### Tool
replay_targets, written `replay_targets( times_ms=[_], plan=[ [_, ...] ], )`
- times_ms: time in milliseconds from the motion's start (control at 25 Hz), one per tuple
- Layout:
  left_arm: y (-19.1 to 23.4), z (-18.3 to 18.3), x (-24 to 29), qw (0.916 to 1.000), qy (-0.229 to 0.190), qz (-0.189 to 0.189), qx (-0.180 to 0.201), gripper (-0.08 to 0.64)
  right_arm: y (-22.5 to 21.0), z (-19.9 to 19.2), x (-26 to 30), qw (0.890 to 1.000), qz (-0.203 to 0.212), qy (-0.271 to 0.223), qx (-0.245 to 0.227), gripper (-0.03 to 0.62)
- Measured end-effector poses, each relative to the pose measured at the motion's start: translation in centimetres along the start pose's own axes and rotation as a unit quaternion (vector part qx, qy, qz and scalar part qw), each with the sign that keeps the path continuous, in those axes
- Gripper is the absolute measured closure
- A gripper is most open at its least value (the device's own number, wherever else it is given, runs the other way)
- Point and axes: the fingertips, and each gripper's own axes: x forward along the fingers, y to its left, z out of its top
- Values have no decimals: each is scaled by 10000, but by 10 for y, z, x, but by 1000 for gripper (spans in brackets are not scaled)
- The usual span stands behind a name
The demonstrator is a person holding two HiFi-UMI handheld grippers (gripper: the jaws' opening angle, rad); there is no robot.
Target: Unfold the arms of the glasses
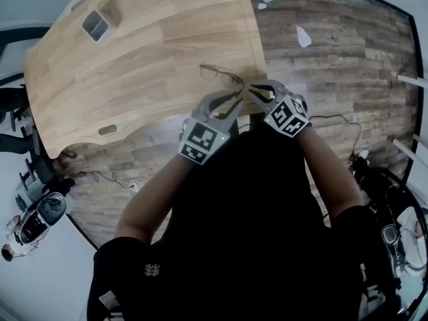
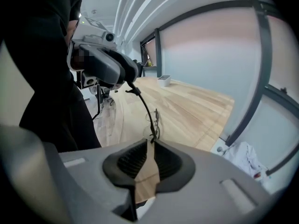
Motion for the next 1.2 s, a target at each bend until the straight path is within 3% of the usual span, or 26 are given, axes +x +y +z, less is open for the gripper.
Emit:
replay_targets(
  times_ms=[200,400,680,800,960,1200],
  plan=[
    [-12,4,7,9992,45,-296,282,482,4,-21,8,9992,38,221,328,554],
    [-20,5,11,9985,-12,-450,295,482,7,-27,9,9990,-168,152,373,548],
    [-26,16,17,9966,-129,-688,443,482,-4,-16,13,9997,-123,163,132,459],
    [-15,31,11,9972,-407,-421,455,482,-9,-7,13,9999,-112,72,-40,457],
    [29,49,-12,9956,-839,407,124,485,-11,-1,21,9998,-7,10,-198,457],
    [76,43,-41,9877,-926,1250,-129,499,-31,-4,33,9994,28,205,-293,457]
  ],
)
